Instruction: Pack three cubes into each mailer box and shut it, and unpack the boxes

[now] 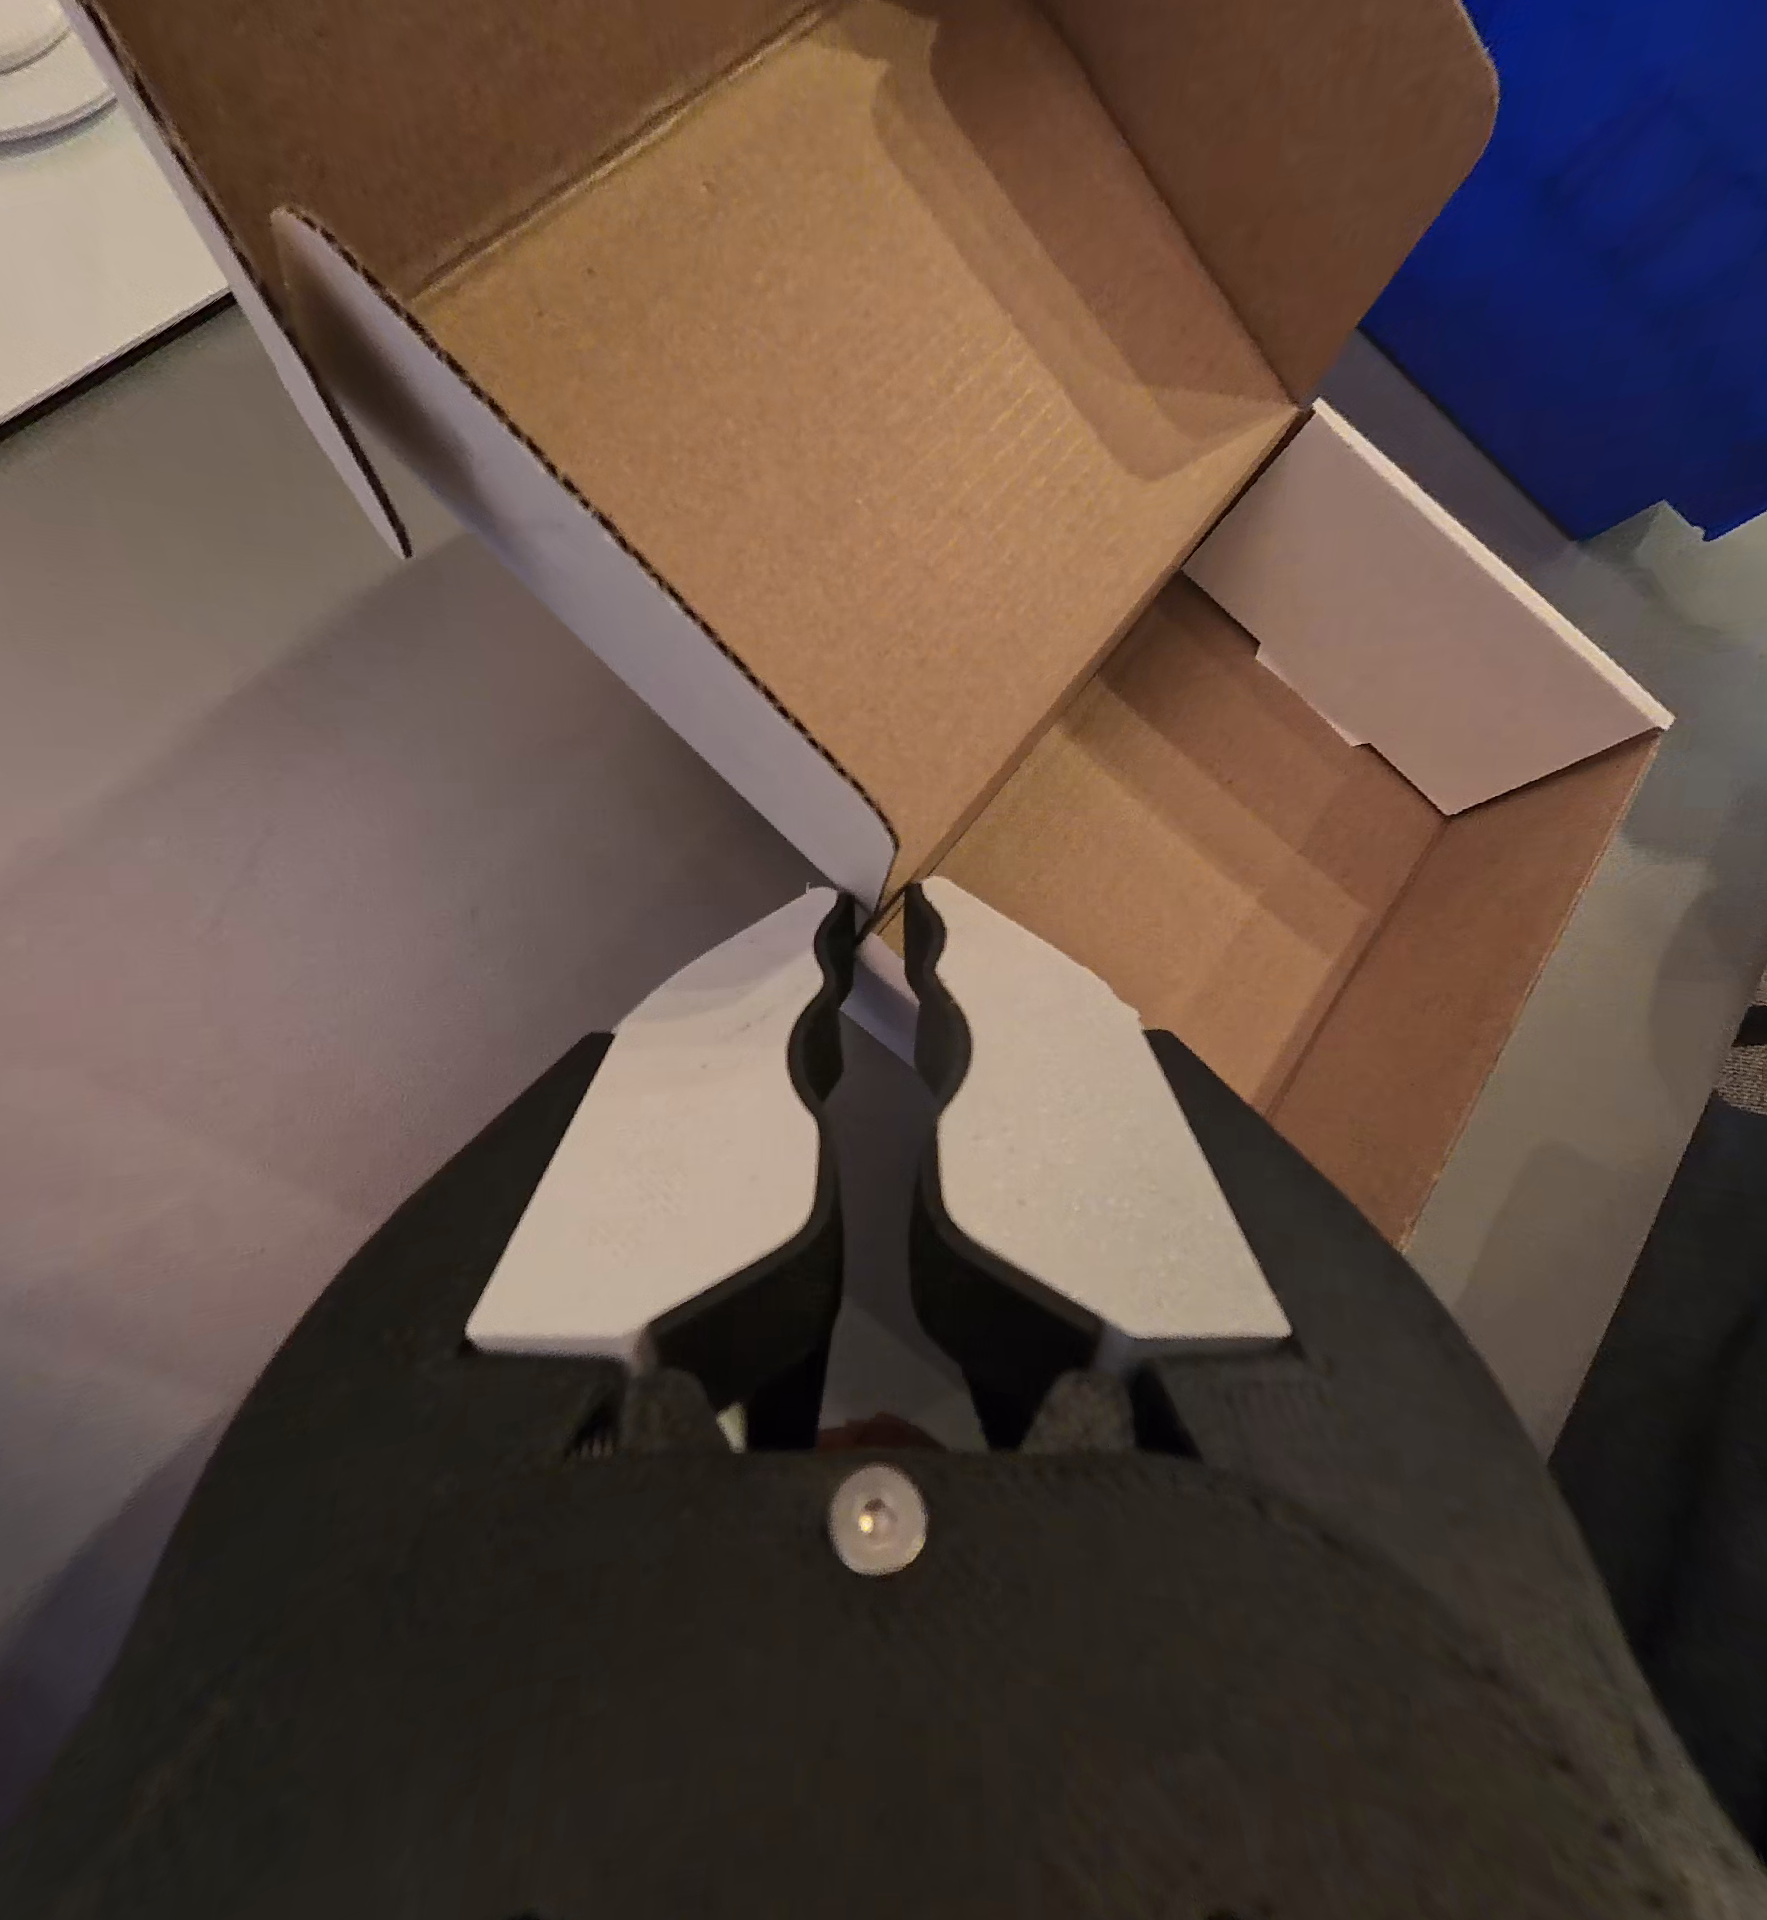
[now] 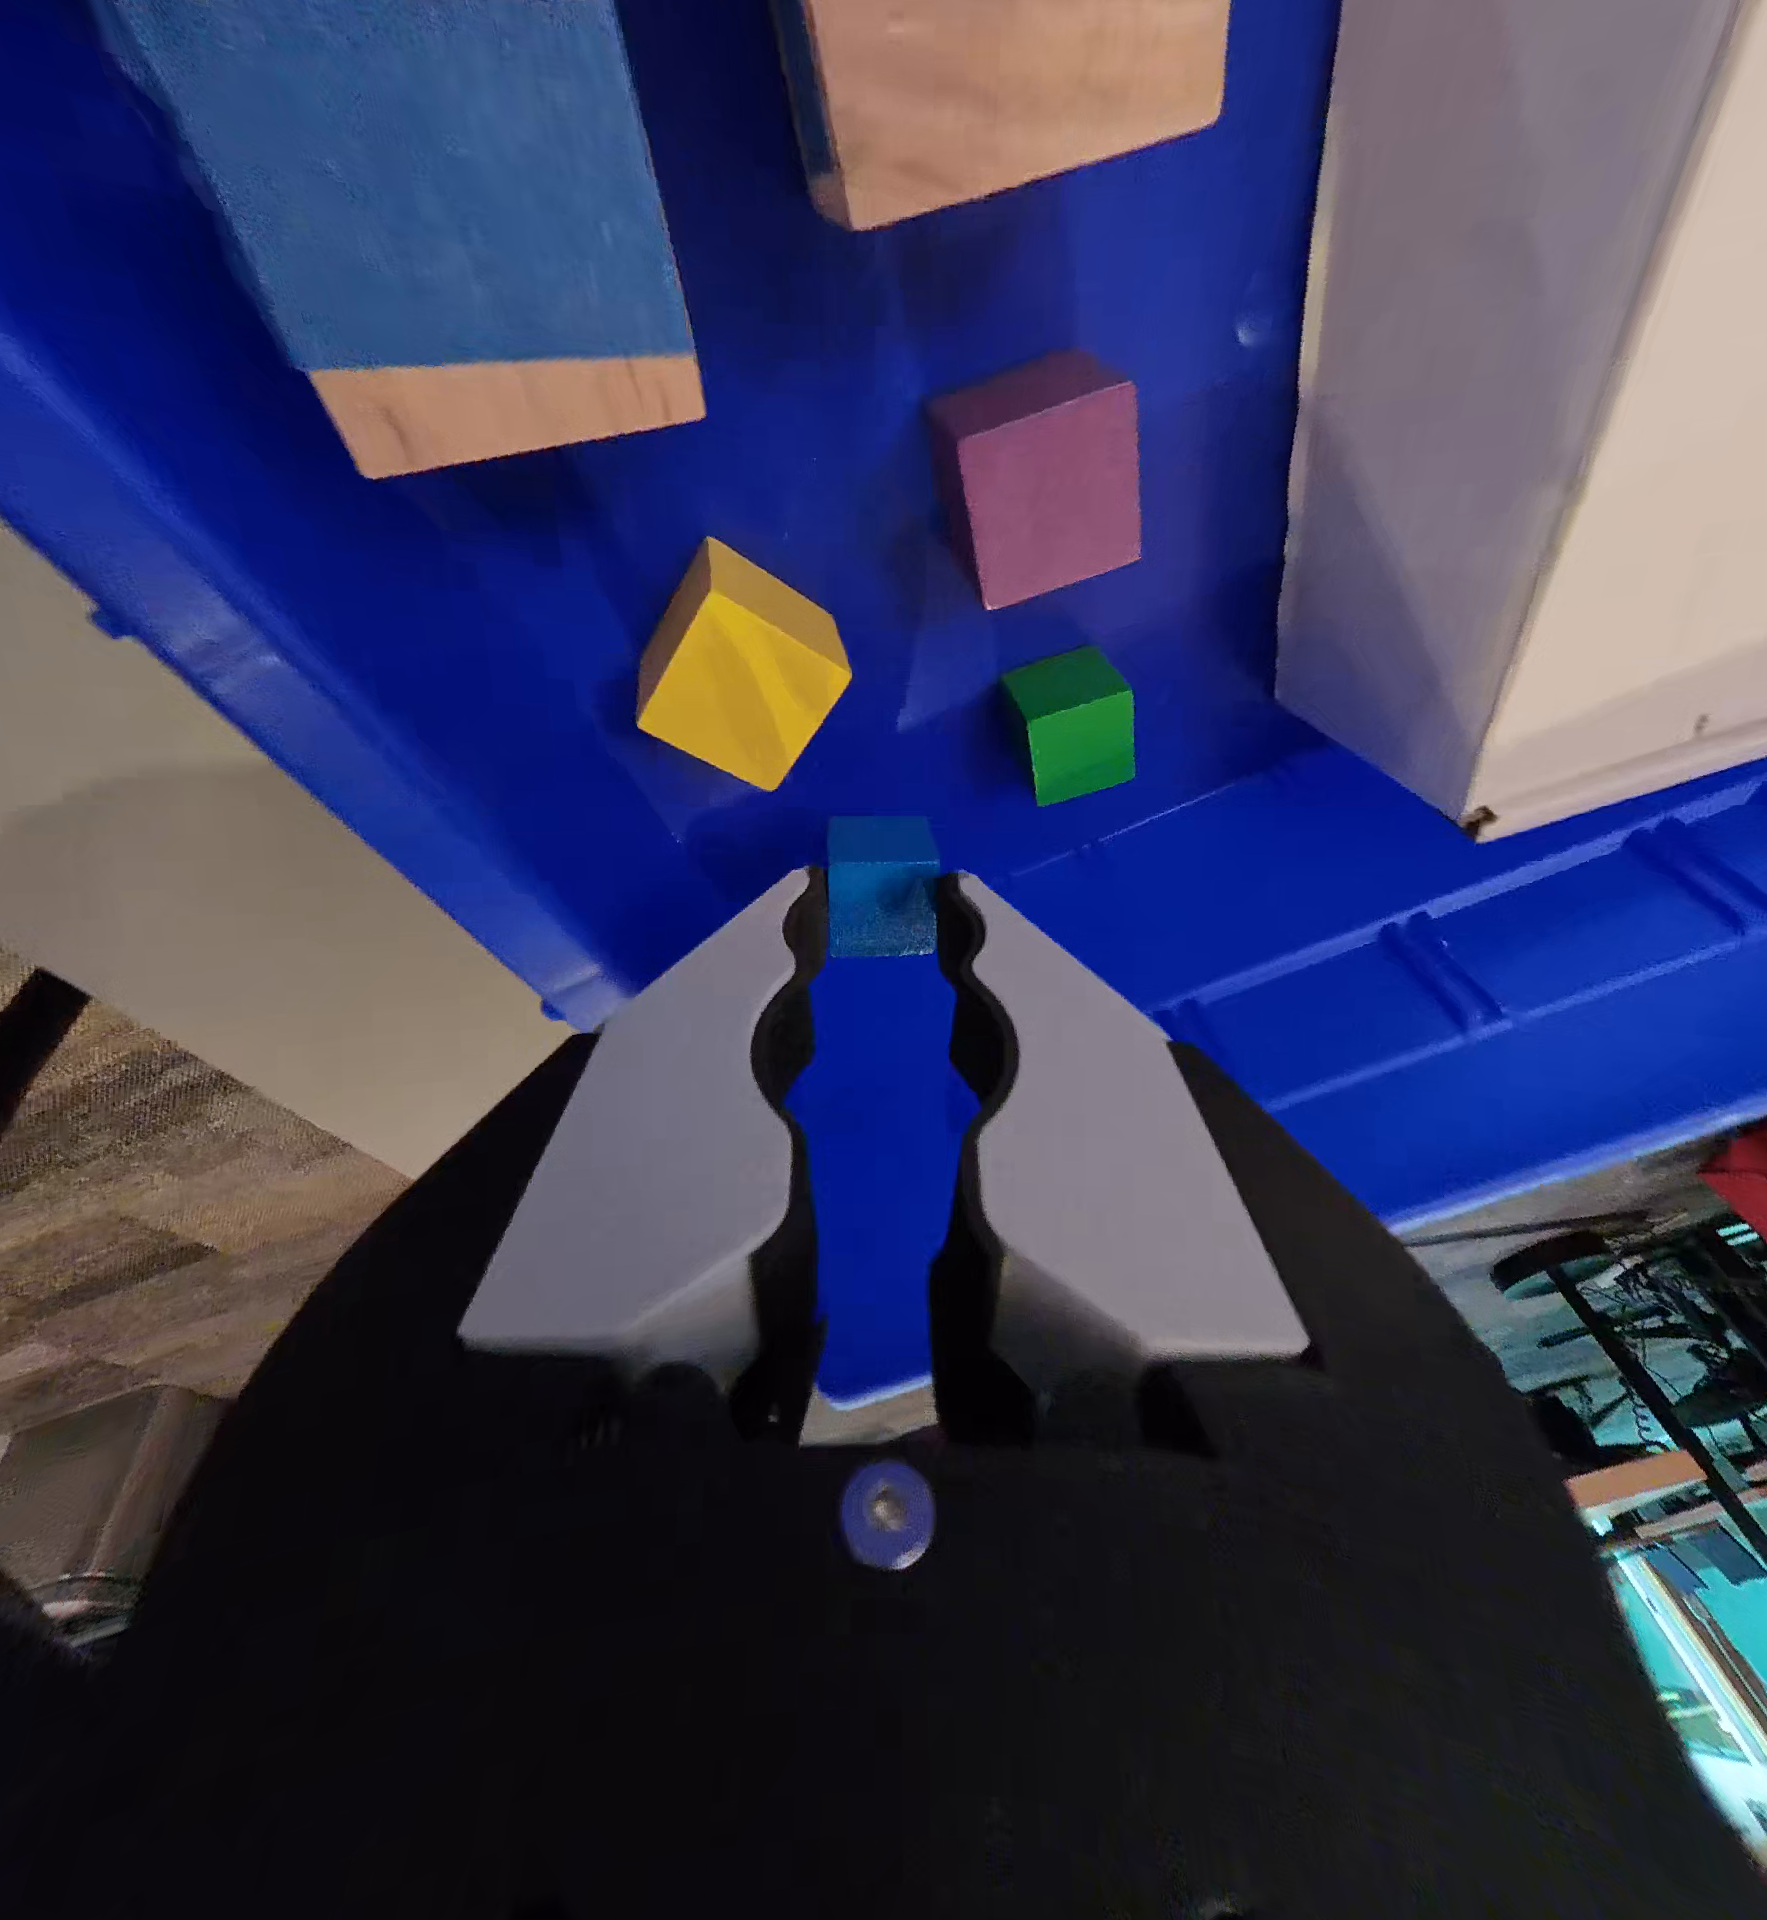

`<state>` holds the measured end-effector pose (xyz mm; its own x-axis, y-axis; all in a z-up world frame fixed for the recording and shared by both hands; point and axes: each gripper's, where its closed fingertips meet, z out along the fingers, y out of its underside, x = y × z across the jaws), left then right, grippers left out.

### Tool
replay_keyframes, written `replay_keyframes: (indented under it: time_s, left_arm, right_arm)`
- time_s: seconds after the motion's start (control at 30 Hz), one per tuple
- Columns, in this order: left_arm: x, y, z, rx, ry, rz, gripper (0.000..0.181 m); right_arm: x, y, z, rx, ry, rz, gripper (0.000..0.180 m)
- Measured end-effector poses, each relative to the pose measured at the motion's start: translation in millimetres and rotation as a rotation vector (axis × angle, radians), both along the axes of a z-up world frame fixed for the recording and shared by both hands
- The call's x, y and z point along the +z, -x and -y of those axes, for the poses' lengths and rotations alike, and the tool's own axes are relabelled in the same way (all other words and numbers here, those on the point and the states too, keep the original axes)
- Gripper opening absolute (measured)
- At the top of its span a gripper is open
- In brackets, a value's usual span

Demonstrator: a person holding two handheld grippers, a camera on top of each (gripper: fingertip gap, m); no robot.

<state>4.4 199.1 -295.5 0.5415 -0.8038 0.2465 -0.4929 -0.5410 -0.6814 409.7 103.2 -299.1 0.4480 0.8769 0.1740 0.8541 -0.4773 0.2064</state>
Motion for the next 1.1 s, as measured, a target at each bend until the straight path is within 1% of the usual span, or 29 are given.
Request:
replay_keyframes:
  time_s: [0.03,0.13,0.2,0.27,0.33,0.43,0.57,0.63,0.7,0.8,0.9,0.97,1.07,1.1]
  left_arm:
    - [0.1,-0.1,0.1,-0.002,0.000,-0.001,0.009]
    - [0.0,-0.1,0.2,-0.004,-0.002,-0.003,0.009]
    - [0.0,-0.1,0.3,-0.004,-0.001,-0.003,0.009]
    - [0.0,-0.2,0.7,-0.006,0.002,-0.001,0.009]
    - [0.0,-0.5,1.3,-0.007,0.009,0.004,0.009]
    - [0.6,-1.1,4.0,-0.019,0.028,0.016,0.010]
    - [0.0,-4.0,7.8,-0.041,0.058,0.041,0.014]
    - [-1.9,-2.6,8.5,-0.039,0.057,0.034,0.014]
    - [-2.9,2.1,11.3,-0.054,0.056,-0.007,0.012]
    - [1.0,13.8,10.1,-0.057,-0.005,-0.071,0.011]
    - [0.5,24.7,11.3,-0.049,0.010,-0.098,0.010]
    - [-0.5,31.6,12.5,-0.035,0.037,-0.090,0.010]
    - [0.0,38.5,14.0,-0.021,0.055,-0.065,0.011]
    - [1.7,39.8,14.1,-0.014,0.060,-0.051,0.016]
  right_arm:
    - [-3.5,-1.7,-0.8,0.002,0.007,0.010,0.019]
    - [-14.4,-4.3,-1.2,-0.008,0.033,0.021,0.020]
    - [-20.5,-4.0,-0.2,-0.021,0.048,0.013,0.034]
    - [-20.7,-7.3,0.8,-0.040,0.049,0.022,0.039]
    - [-10.5,-9.2,-0.6,-0.060,0.013,0.020,0.044]
    - [19.6,5.7,-7.1,-0.072,-0.090,-0.048,0.042]
    - [65.8,73.9,-20.3,-0.038,-0.237,-0.313,0.041]
    - [81.5,116.4,-20.8,0.002,-0.254,-0.440,0.045]
    - [89.1,157.3,-17.2,0.068,-0.237,-0.513,0.044]
    - [92.7,204.6,-25.1,0.114,-0.241,-0.565,0.043]
    - [85.4,244.4,-39.9,0.093,-0.219,-0.649,0.045]
    - [76.1,264.4,-52.3,0.027,-0.202,-0.712,0.054]
    - [67.2,293.7,-66.6,-0.098,-0.174,-0.858,0.057]
    - [64.9,301.3,-70.6,-0.135,-0.170,-0.902,0.061]
